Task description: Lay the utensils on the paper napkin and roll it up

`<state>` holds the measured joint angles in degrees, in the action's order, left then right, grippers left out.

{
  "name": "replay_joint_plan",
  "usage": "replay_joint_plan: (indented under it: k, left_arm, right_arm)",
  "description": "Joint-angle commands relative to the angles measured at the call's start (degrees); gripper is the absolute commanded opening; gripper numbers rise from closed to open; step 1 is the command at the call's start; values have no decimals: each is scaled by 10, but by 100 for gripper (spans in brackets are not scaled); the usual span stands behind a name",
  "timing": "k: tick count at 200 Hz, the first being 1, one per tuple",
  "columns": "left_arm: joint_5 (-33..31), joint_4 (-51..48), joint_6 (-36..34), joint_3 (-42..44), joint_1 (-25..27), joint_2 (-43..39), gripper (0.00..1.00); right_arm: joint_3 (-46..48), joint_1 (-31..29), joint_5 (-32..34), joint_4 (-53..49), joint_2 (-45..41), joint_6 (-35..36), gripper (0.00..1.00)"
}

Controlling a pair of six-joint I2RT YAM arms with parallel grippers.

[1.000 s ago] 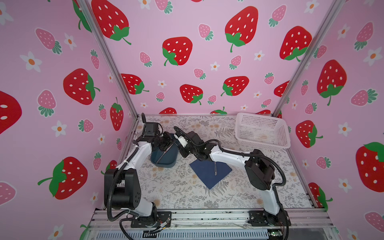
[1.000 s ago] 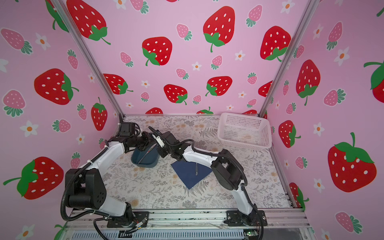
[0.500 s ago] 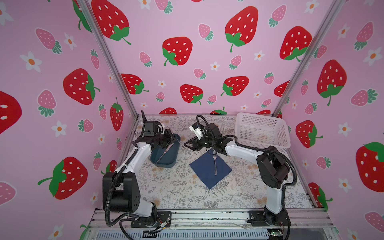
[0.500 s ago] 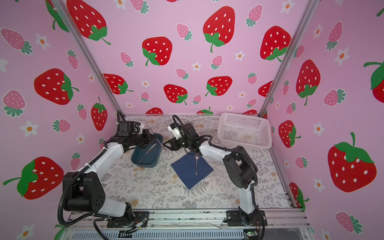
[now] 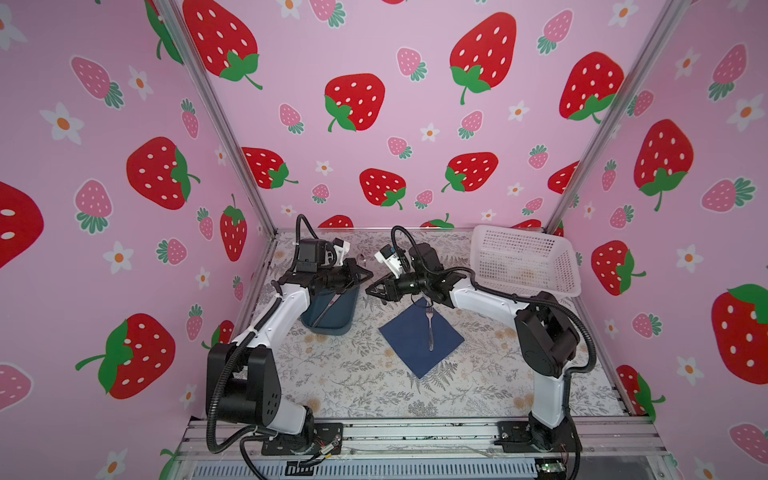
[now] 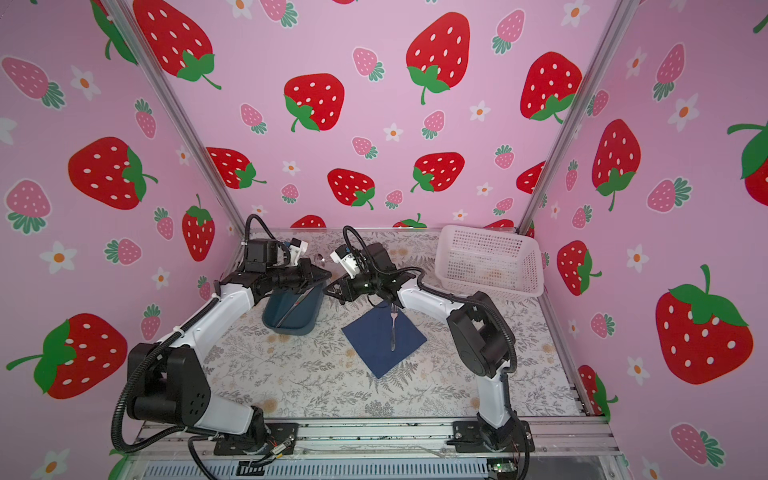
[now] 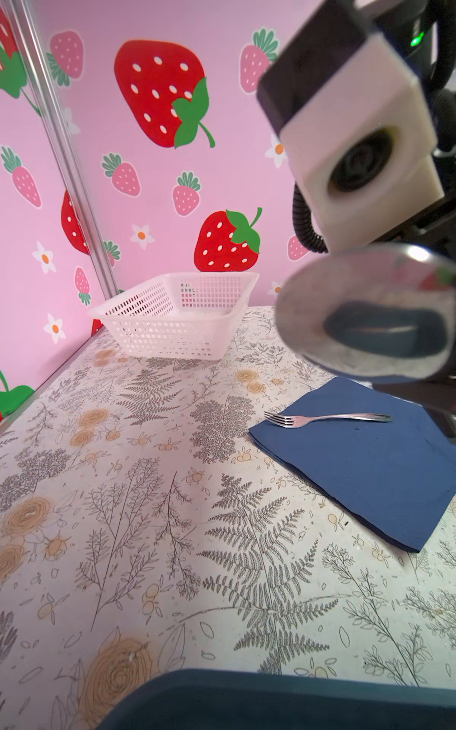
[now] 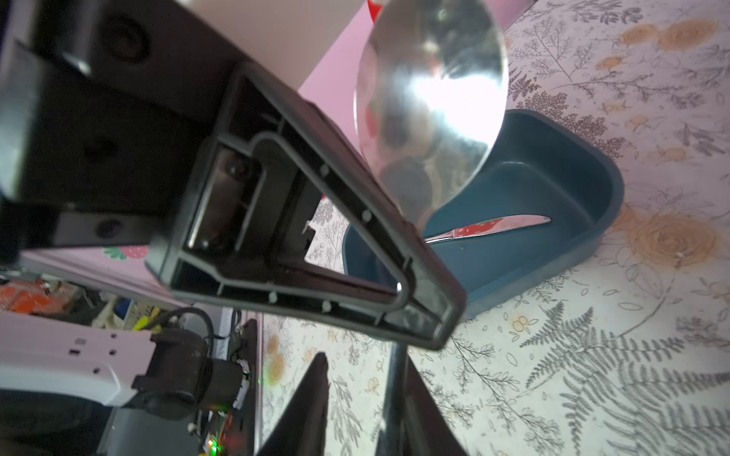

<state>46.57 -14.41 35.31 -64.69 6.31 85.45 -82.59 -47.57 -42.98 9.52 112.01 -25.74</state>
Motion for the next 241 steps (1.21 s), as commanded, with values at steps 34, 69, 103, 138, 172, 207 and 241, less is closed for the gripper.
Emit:
replay_joint_plan:
  k: [34, 69, 103, 138, 172, 207, 241]
  left_arm:
    - [5, -8, -18, -37, 7, 21, 0]
    - [-20, -31, -22, -45, 14, 28, 0]
    - [-27, -19, -3, -45, 30, 37, 0]
    - [-40, 55, 64, -19, 48, 40, 5]
    - [-69, 122, 116, 23, 57, 28, 15]
    - [-74, 159, 145, 50, 66, 25, 15]
    - [-93, 181, 163, 69, 69, 11, 14]
  right_arm:
    - [-3, 5, -33, 2, -9, 4, 15]
    - [12, 6, -16, 2, -19, 2, 5]
    - [15, 6, -16, 19, -17, -17, 0]
    - [29, 6, 8, 46, -21, -52, 0]
    - [56, 7, 34, 102, -26, -116, 0]
    - [79, 6, 46, 132, -39, -143, 0]
    - [94, 7, 67, 131, -49, -146, 0]
